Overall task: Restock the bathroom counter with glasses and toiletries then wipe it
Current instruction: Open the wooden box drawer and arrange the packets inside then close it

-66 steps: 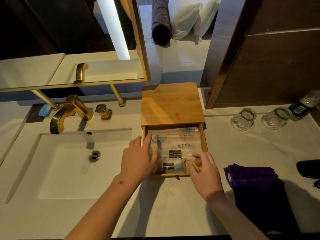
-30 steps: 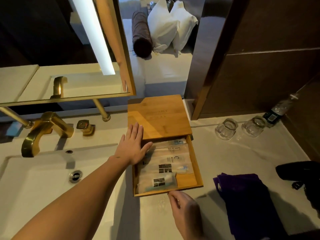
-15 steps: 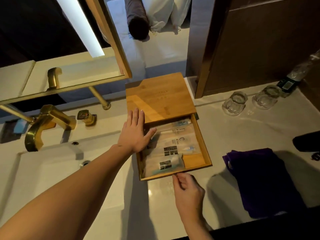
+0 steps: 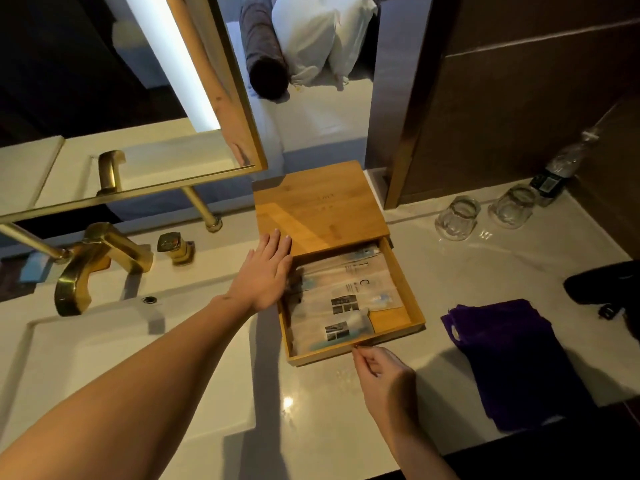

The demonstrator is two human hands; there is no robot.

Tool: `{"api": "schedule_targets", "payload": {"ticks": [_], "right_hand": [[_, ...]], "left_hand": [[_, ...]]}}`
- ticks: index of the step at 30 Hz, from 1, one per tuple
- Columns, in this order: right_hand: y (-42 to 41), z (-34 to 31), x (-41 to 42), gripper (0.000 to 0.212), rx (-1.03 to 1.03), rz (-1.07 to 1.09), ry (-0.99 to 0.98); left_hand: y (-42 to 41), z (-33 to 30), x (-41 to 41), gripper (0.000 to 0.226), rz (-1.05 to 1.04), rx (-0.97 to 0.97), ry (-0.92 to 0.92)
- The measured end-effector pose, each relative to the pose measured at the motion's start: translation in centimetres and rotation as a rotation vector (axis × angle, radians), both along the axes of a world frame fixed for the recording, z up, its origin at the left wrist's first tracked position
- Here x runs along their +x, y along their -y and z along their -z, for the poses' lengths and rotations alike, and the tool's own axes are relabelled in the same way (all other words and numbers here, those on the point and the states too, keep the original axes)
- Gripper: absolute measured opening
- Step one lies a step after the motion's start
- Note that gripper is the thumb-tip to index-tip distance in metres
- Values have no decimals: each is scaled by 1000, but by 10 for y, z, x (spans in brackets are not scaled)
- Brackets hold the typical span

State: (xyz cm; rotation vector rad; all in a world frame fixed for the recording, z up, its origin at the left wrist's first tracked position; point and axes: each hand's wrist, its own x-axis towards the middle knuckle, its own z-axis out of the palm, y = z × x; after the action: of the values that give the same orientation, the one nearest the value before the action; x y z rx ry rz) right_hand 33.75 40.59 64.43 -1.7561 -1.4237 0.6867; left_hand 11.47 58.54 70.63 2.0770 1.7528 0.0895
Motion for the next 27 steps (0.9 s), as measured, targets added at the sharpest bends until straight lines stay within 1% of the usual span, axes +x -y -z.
{"api": "schedule_targets", "payload": {"ticks": [6, 11, 15, 19, 22, 27], "right_hand": [[-16, 0, 1, 17, -39, -16, 73], [-27, -1, -2, 16, -112, -51, 123], [-35, -3, -7, 16, -88, -119, 102], [-36, -2, -6, 18, -122, -109, 100], [-41, -6, -1, 17, -98, -143, 128], [-44, -14, 0, 14, -53, -138, 118]], "left_hand": [[3, 2, -3, 69, 16, -27, -50], [-1, 0, -4, 72, 12, -22, -65], [1, 0, -3, 70, -10, -29, -44], [2, 0, 0, 70, -23, -39, -36], [3, 0, 0, 73, -24, -31, -25], [5, 6, -6, 75, -19, -21, -18]]}}
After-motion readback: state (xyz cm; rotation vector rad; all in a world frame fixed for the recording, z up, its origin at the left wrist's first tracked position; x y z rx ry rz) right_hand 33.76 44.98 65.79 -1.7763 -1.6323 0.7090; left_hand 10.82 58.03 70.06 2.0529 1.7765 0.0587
